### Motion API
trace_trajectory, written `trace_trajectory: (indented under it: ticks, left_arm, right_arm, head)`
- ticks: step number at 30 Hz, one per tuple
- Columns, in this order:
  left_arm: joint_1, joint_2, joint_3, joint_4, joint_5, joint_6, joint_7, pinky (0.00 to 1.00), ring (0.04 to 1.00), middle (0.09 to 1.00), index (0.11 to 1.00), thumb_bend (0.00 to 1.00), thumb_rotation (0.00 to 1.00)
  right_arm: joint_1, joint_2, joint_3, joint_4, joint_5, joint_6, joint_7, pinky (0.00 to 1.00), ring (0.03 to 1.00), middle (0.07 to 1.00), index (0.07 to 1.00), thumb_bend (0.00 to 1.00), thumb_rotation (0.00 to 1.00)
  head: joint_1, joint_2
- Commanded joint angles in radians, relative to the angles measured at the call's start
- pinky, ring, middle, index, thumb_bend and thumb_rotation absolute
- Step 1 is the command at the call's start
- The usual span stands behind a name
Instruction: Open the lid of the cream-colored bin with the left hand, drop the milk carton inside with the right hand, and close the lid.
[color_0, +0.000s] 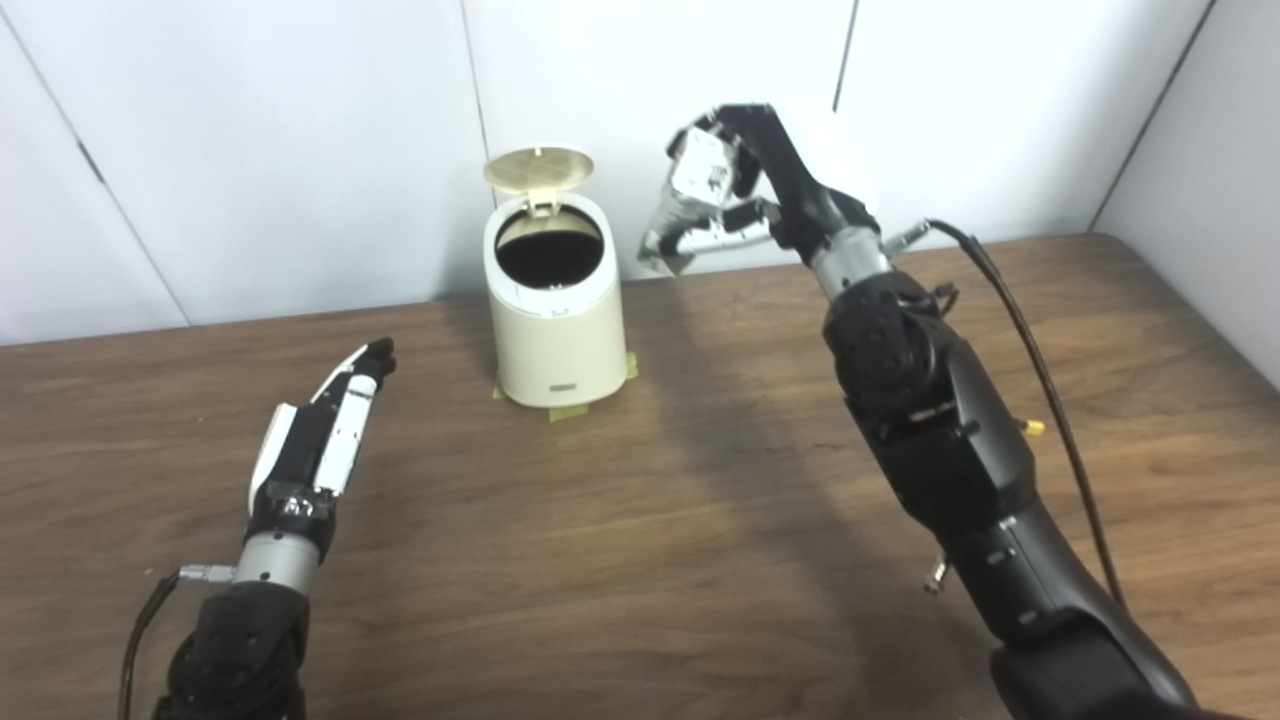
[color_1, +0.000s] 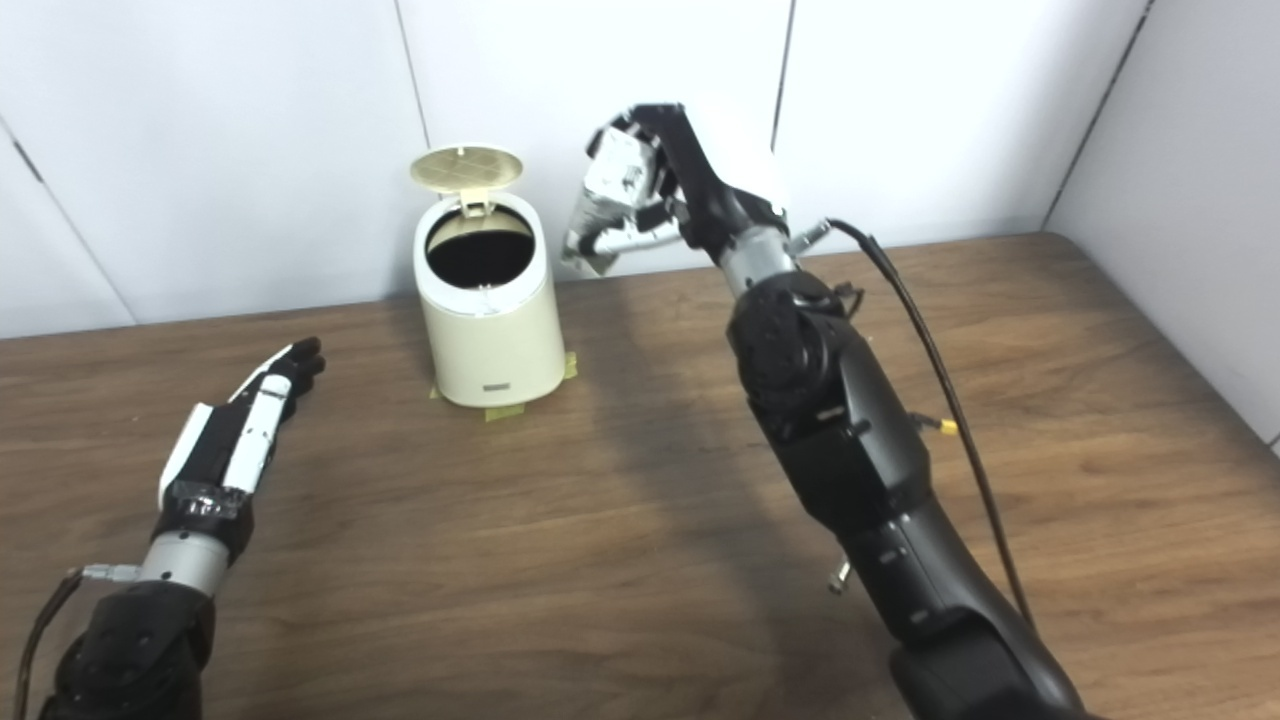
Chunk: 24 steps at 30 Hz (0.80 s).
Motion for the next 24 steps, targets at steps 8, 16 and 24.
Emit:
trace_trajectory:
  ticks: [8, 16, 24]
  left_arm:
    - [-0.006, -0.039, -0.014, -0.019, 0.028, -0.037, 0.038, 1.0, 0.975, 0.92, 0.909, 0.44, 0.99]
    - [0.009, -0.056, -0.018, -0.023, 0.044, -0.039, 0.053, 1.0, 0.97, 0.917, 0.899, 0.42, 0.98]
    - [0.012, -0.066, -0.015, -0.033, 0.04, -0.033, 0.052, 1.0, 0.966, 0.917, 0.894, 0.41, 0.97]
  right_arm:
    - [-0.107, 0.043, -0.029, 0.098, 0.029, -0.103, -0.088, 0.33, 0.364, 0.484, 0.562, 0.51, 0.0]
    - [-0.154, 0.096, -0.026, 0.227, 0.053, -0.141, -0.154, 0.34, 0.363, 0.482, 0.561, 0.51, 0.0]
    - [-0.19, 0.13, -0.022, 0.345, 0.066, -0.197, -0.223, 0.34, 0.373, 0.481, 0.55, 0.51, 0.0]
  head:
    - [0.046, -0.004]
    - [0.072, -0.008]
    - [0.075, -0.008]
